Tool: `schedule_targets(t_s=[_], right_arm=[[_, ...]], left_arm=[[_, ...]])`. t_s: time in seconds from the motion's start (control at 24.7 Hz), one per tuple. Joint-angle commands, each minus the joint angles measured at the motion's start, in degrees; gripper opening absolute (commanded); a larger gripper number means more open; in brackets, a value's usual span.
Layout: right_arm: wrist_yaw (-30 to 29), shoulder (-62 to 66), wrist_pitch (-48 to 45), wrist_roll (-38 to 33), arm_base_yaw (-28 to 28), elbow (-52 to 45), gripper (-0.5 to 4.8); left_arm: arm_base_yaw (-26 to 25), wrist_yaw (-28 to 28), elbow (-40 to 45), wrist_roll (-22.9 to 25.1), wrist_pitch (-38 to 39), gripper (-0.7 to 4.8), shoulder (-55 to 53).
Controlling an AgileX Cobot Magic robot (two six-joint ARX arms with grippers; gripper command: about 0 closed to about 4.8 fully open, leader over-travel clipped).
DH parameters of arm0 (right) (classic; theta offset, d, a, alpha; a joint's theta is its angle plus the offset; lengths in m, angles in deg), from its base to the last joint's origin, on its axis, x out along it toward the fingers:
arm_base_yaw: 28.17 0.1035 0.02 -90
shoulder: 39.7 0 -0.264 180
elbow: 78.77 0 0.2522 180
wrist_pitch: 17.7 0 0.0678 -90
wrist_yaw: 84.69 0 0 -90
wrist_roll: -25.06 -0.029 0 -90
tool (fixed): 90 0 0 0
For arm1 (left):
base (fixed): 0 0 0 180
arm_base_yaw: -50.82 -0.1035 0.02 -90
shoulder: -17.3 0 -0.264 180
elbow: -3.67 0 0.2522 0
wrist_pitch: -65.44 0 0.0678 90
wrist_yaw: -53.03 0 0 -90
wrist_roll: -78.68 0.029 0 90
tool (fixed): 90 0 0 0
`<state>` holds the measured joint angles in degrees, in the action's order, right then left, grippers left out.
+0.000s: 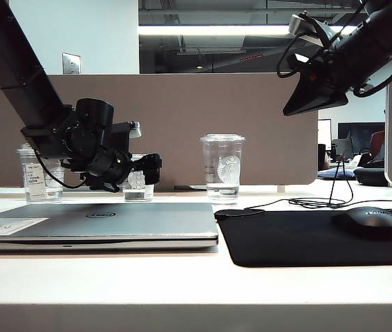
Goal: Pick up the coffee cup on the middle and place it on the right side of the laptop.
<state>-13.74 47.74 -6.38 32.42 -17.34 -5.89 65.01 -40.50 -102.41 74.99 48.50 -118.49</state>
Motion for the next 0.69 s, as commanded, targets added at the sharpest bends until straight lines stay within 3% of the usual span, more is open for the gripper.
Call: schedule_targets(t_s=[0.04,0.08,0.16,0.28,0.41,0.69], right_arm=[[0.0,-0.3,-0.8,0.2,0.0,0.4,-0.05],[0.1,-0.3,-0.8,0.2,0.0,0.4,-0.06],[0.1,-0.3,-0.8,0.2,0.0,0.4,-0.05],[0.1,-0.3,-0.8,0.2,0.0,0.4,-0.05],[0.1,-0.3,-0.8,0.2,0.0,0.4,-0.06],[1.5,-0.3,-0.6,0.2,0.0,0.4,-0.06]], left_arm=[[0.1,-0.6,-0.4,0.3,-2.4,4.79,0.2],[0.1,-0.6,-0.5,0.3,-2.5,4.76,0.2],[0.1,-0.6,-0.6,0.3,-2.4,3.72,0.2],[0.1,-0.5,-0.6,0.3,-2.4,3.51,0.2],[0.1,-0.3,-0.6,0.3,-2.4,2.79,0.2],[0.1,-0.3,-0.6,0.4,-2.4,2.68,0.2]])
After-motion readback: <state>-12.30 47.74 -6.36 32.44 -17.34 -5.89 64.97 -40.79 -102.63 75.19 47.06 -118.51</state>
